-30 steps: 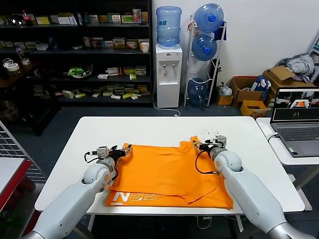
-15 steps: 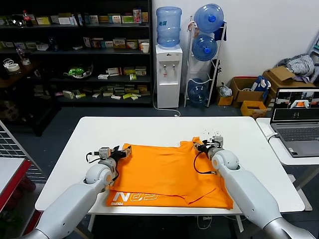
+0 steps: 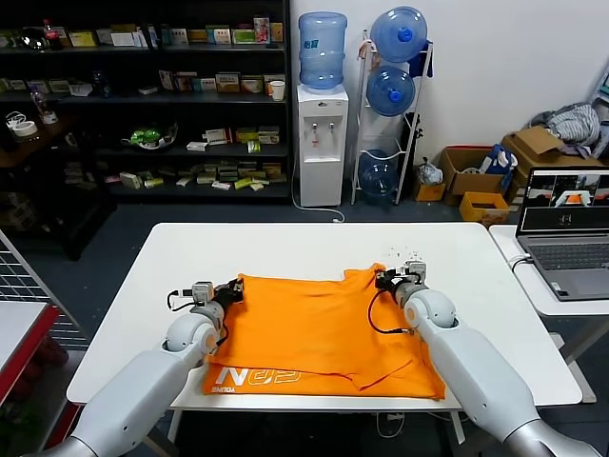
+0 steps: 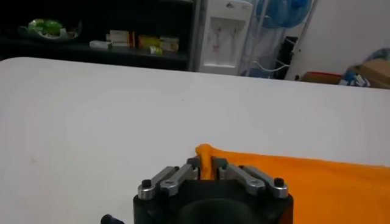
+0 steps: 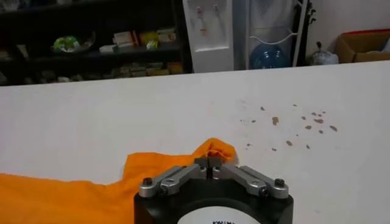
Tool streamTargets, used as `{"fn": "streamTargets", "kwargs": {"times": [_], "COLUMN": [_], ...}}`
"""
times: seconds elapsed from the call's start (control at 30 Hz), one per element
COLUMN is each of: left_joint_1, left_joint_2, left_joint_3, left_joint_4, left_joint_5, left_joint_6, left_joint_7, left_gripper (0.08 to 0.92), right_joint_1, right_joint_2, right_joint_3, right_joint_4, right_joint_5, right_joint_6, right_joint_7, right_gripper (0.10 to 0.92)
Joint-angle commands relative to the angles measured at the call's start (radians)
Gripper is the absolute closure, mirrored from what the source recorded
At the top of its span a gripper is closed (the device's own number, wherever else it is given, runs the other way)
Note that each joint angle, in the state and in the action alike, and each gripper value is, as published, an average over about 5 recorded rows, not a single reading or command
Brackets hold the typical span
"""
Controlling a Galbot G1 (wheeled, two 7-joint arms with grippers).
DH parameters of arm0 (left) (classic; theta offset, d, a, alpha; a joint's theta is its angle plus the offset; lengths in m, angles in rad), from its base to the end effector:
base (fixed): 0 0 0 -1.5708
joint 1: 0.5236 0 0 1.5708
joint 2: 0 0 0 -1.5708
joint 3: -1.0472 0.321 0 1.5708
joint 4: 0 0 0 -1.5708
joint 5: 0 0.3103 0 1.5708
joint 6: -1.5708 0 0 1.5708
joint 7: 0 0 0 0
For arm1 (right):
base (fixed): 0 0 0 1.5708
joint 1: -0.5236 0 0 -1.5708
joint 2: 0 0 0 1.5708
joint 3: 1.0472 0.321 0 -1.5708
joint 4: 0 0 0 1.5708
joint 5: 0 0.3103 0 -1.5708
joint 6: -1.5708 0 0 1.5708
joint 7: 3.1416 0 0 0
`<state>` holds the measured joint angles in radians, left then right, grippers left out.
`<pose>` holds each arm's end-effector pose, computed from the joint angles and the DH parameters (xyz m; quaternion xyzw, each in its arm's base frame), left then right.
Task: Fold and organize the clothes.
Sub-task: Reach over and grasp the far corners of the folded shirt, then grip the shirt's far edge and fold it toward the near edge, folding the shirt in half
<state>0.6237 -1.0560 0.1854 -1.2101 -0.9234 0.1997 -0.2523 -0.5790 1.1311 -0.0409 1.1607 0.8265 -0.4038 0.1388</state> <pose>0.3931 0.0474 -0.3359 -0.0569 -0.9644 0.0437 0.2545 0.4254 -0.0515 -0.3084 0.0814 -0.9514 -0.0492 0.2929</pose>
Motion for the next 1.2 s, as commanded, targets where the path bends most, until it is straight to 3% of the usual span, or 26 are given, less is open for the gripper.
{"fn": "streamTargets", "kwargs": {"times": [0.03,0.17,0.4,0.87,1.2], "left_joint_1": [0.004,0.019,0.104,0.385,0.504], "left_joint_2": [-0.002,-0.004,0.038,0.174,0.209], "left_joint_3": [-0.002,-0.022,-0.088,-0.206,-0.233], "left_joint_4": [-0.009,-0.038,-0.200,-0.544,-0.672], "left_joint_5": [-0.005,-0.028,-0.014,0.003,0.005], "left_joint_6": [-0.024,-0.054,-0.067,-0.031,-0.030], "left_joint_7": [-0.003,-0.026,-0.037,-0.074,-0.107], "left_gripper": [0.836,0.902,0.902,0.902,0.902], "right_joint_1": [0.000,-0.016,-0.108,-0.407,-0.573], "right_joint_2": [-0.001,-0.012,-0.082,-0.254,-0.316], "right_joint_3": [0.000,0.002,0.044,0.179,0.265], "right_joint_4": [0.015,0.040,0.181,0.552,0.717], "right_joint_5": [0.005,0.015,0.033,0.097,0.120], "right_joint_6": [0.032,0.072,0.081,0.025,-0.017], "right_joint_7": [-0.005,-0.005,0.010,0.071,0.121], "right_gripper": [0.901,0.901,0.901,0.901,0.901]}}
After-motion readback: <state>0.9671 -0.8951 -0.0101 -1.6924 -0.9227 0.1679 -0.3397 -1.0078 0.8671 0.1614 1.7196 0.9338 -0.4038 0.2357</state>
